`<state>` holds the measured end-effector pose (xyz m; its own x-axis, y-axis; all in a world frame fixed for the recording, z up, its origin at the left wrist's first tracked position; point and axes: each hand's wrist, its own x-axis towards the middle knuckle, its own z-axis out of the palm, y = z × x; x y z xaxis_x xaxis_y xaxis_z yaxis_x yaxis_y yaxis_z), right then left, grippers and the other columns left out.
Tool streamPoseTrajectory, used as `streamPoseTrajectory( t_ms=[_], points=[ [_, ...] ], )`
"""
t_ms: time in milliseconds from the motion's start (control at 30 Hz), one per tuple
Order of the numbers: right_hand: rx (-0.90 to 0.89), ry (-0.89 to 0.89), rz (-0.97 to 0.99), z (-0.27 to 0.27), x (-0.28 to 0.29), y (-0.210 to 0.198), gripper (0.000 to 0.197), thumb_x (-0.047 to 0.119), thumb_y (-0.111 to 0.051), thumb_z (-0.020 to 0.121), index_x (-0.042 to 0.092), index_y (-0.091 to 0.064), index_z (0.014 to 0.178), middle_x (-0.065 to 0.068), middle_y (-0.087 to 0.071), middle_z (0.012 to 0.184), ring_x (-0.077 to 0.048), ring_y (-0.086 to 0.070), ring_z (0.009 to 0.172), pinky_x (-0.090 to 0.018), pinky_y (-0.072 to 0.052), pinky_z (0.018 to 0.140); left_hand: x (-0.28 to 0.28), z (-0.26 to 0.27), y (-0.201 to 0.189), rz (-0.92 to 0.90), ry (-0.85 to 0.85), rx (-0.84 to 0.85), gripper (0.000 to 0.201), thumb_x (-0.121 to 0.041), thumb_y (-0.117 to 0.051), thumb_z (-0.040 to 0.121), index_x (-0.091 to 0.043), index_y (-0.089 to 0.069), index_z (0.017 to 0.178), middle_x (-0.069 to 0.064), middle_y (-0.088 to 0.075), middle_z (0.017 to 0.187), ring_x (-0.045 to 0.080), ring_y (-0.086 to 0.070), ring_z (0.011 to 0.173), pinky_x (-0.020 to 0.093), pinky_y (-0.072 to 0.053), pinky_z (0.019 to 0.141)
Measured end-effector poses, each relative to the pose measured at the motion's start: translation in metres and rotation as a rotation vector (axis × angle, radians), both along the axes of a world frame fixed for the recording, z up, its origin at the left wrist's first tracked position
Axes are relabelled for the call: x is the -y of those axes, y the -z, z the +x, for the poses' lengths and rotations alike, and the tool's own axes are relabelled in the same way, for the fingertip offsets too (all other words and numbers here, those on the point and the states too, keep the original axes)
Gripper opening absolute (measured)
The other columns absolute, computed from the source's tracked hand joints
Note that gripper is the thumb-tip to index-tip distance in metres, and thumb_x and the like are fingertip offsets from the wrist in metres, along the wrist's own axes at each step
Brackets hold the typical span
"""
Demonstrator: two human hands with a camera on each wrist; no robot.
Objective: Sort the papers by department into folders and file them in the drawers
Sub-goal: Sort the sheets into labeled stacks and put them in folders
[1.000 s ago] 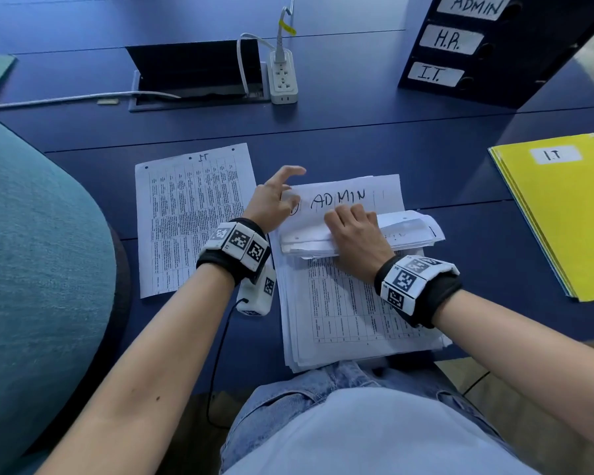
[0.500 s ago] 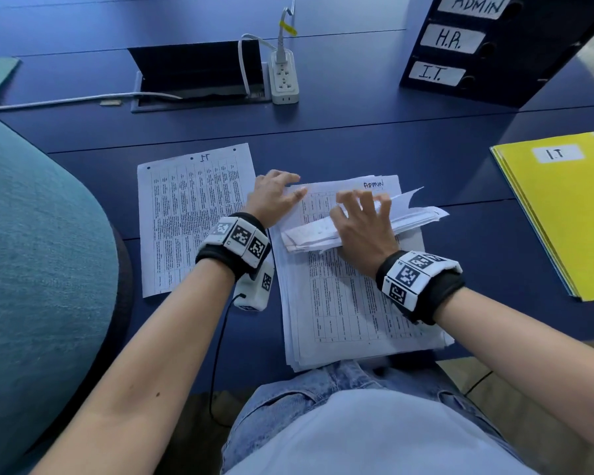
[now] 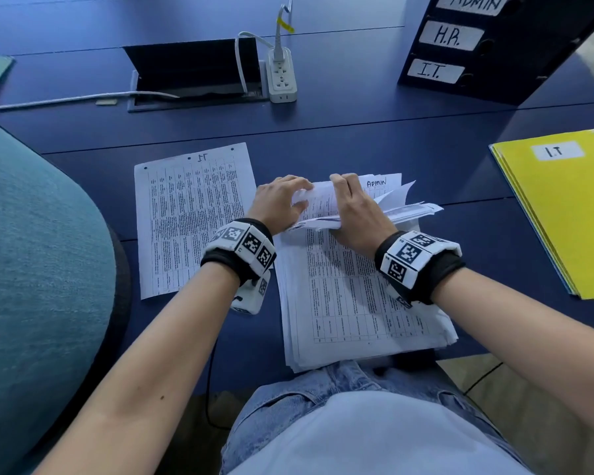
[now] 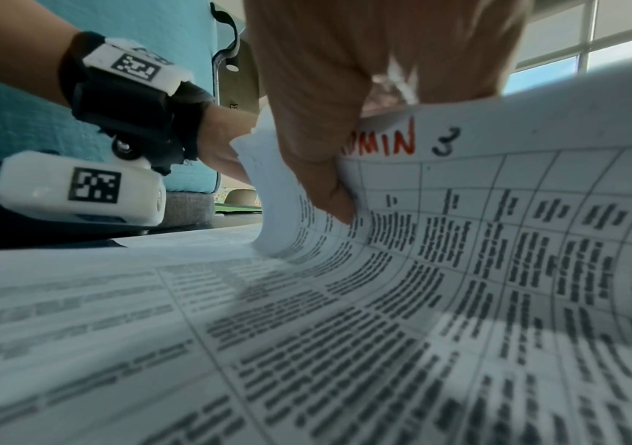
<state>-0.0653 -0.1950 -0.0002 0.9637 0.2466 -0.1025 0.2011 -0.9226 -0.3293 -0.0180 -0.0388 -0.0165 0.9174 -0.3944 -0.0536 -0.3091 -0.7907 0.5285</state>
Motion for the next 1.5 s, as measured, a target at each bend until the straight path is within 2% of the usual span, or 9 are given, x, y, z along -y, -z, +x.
streamPoseTrajectory(
  t_ms=[167, 267, 567, 733, 967, 1067, 1200, 1333, 1500],
  points=[
    [0.117, 0.008, -0.358, -0.001, 0.004, 0.001, 0.044, 0.009, -0.069, 0.058, 0.007, -0.056, 0.100, -0.014, -0.046, 0.123, -0.030, -0.036, 0.109, -0.040, -0.029, 0.084, 0.003, -0.001, -0.008, -0.238, -0.067, -0.284, 0.033, -0.025, -0.038, 0.099, -0.011, -0.056, 0.075, -0.003, -0.046, 0.057, 0.009, -0.042, 0.053, 0.023, -0.034, 0.057],
    [0.267, -0.035, -0.394, -0.008, 0.003, 0.004, 0.029, 0.003, -0.067, 0.042, 0.012, -0.057, 0.069, -0.006, -0.060, 0.076, -0.028, -0.052, 0.088, -0.037, -0.024, 0.077, 0.001, 0.002, -0.005, -0.402, -0.125, -0.357, 0.040, -0.026, -0.035, 0.100, -0.015, -0.059, 0.071, 0.001, -0.062, 0.065, 0.005, -0.056, 0.057, 0.026, -0.045, 0.071],
    [0.119, -0.239, -0.246, -0.034, -0.003, 0.015, 0.036, 0.001, -0.077, 0.035, 0.010, -0.062, 0.066, -0.008, -0.056, 0.060, -0.025, -0.055, 0.054, -0.030, -0.045, 0.056, 0.005, 0.007, 0.002, 0.104, -0.111, -0.152, 0.039, -0.018, -0.037, 0.098, -0.016, -0.041, 0.137, 0.006, -0.042, 0.138, 0.024, -0.031, 0.128, 0.042, -0.030, 0.102],
    [-0.030, -0.168, -0.178, -0.029, -0.005, 0.005, 0.036, 0.000, -0.055, 0.075, 0.005, -0.052, 0.110, -0.013, -0.055, 0.102, -0.030, -0.056, 0.090, -0.038, -0.037, 0.085, 0.006, 0.002, 0.000, 0.023, -0.035, -0.026, 0.033, -0.018, -0.043, 0.096, -0.018, -0.051, 0.128, 0.001, -0.050, 0.133, 0.020, -0.042, 0.123, 0.036, -0.030, 0.101],
    [0.029, -0.068, -0.030, -0.010, -0.001, -0.005, 0.049, -0.006, -0.058, 0.072, -0.002, -0.044, 0.119, -0.019, -0.042, 0.119, -0.035, -0.052, 0.092, -0.042, -0.046, 0.075, 0.005, -0.002, -0.002, 0.011, 0.016, 0.057, 0.026, -0.018, -0.049, 0.094, -0.014, -0.060, 0.118, -0.001, -0.055, 0.129, 0.019, -0.047, 0.120, 0.033, -0.027, 0.101],
    [0.089, -0.020, -0.133, -0.001, 0.003, -0.002, 0.067, 0.007, -0.067, 0.070, 0.002, -0.040, 0.131, -0.014, -0.023, 0.135, -0.035, -0.038, 0.109, -0.047, -0.045, 0.079, 0.004, -0.003, -0.005, -0.150, 0.009, -0.077, 0.016, -0.011, -0.051, 0.092, -0.004, -0.060, 0.081, 0.007, -0.058, 0.075, 0.027, -0.054, 0.080, 0.026, -0.038, 0.072],
    [0.274, -0.013, -0.400, -0.003, 0.007, -0.001, 0.042, 0.011, -0.076, 0.036, 0.014, -0.063, 0.076, -0.009, -0.043, 0.114, -0.025, -0.034, 0.103, -0.041, -0.029, 0.082, 0.001, -0.003, -0.008, -0.309, -0.026, -0.291, 0.044, -0.015, -0.044, 0.097, -0.016, -0.039, 0.053, -0.002, -0.042, 0.051, 0.001, -0.040, 0.042, 0.017, -0.033, 0.052],
    [0.331, -0.187, -0.312, -0.022, 0.004, 0.003, 0.024, 0.001, -0.077, 0.038, 0.014, -0.061, 0.051, -0.010, -0.062, 0.078, -0.028, -0.059, 0.079, -0.042, -0.039, 0.078, -0.001, -0.001, -0.005, -0.321, -0.155, -0.229, 0.033, -0.017, -0.038, 0.099, -0.007, -0.066, 0.085, 0.010, -0.067, 0.087, 0.015, -0.063, 0.083, 0.034, -0.049, 0.080],
    [0.142, -0.237, -0.217, -0.031, -0.001, 0.008, 0.023, -0.005, -0.076, 0.041, 0.008, -0.058, 0.047, -0.015, -0.060, 0.077, -0.028, -0.056, 0.063, -0.038, -0.048, 0.058, -0.003, 0.004, 0.004, 0.044, -0.139, -0.160, 0.039, -0.015, -0.036, 0.097, -0.012, -0.043, 0.136, 0.008, -0.045, 0.136, 0.025, -0.033, 0.127, 0.043, -0.031, 0.105]
  ],
)
